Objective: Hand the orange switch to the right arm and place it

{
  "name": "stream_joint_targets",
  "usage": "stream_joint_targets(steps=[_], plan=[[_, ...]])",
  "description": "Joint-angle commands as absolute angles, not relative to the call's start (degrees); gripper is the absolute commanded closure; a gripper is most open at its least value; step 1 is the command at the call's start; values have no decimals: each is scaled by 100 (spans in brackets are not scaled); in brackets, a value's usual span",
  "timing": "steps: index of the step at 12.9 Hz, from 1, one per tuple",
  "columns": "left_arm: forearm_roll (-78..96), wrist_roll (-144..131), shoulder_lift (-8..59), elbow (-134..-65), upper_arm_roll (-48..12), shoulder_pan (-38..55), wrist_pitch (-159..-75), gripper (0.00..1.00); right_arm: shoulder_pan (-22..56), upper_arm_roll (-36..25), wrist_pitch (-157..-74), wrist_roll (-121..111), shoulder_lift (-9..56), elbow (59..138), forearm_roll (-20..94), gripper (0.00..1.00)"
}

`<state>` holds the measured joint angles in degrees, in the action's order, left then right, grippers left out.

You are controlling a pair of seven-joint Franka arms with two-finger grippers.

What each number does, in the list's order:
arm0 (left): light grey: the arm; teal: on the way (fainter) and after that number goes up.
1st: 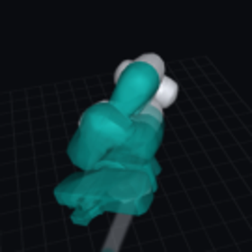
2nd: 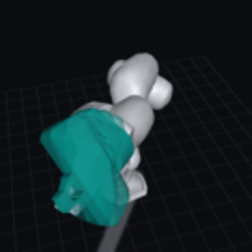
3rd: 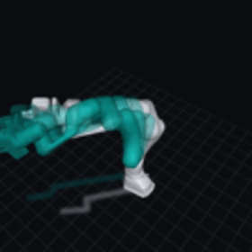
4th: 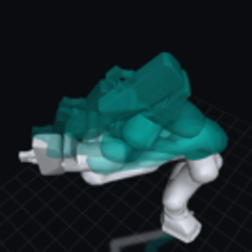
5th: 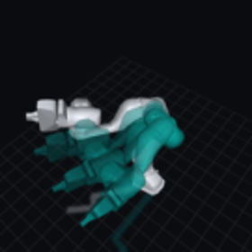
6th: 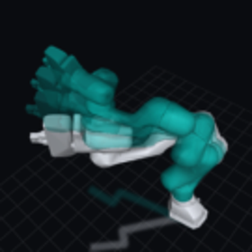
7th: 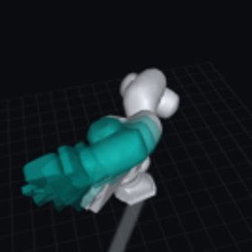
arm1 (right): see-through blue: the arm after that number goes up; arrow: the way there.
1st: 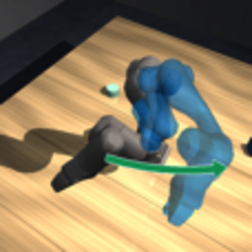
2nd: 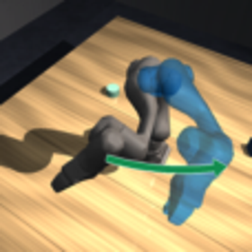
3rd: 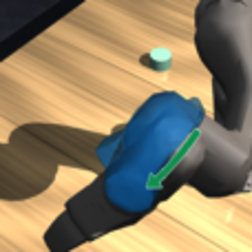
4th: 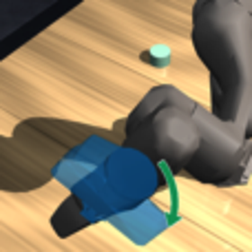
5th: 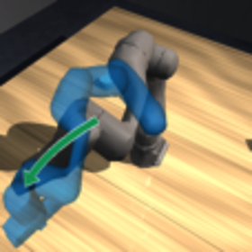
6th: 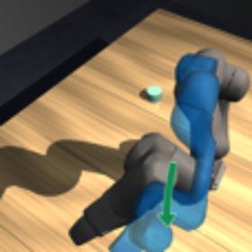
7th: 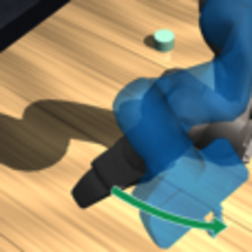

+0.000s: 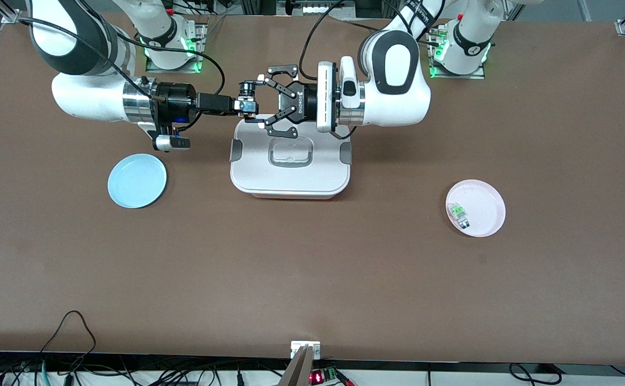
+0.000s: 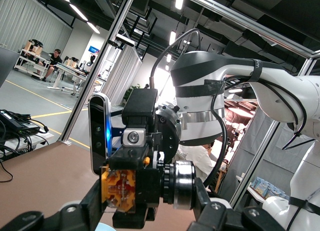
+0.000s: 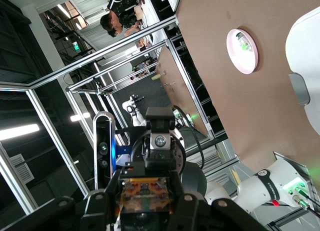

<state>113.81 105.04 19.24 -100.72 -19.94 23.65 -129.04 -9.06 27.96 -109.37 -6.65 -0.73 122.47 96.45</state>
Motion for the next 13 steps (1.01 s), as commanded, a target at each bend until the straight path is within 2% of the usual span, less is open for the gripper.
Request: stream_joint_targets(steps=[1, 2, 7, 9, 11, 13], plan=[[11558, 10600, 1934, -9976, -1986, 2417, -12982, 63, -967, 2848, -10907, -501, -193, 12243, 9738, 100], [11558, 10608, 1925, -9984, -1986, 2408, -12973, 2, -967, 2848, -10907, -527, -193, 12252, 9738, 100], [11435, 10775, 1723, -10168, -1934, 2181, -12973, 0, -967, 2839, -10907, -527, -193, 12208, 9721, 100], [11426, 10784, 1442, -10414, -1934, 1725, -12964, 0, -975, 2804, -10907, -571, -185, 12103, 9424, 100], [11295, 10784, 1188, -10695, -1934, 1355, -12938, 0, -1019, 2769, -10794, -536, -10, 11604, 7910, 100], [11285, 10784, 793, -11072, -1934, 855, -12920, 0, -1168, 2576, -10208, -728, 175, 11138, 6468, 100]])
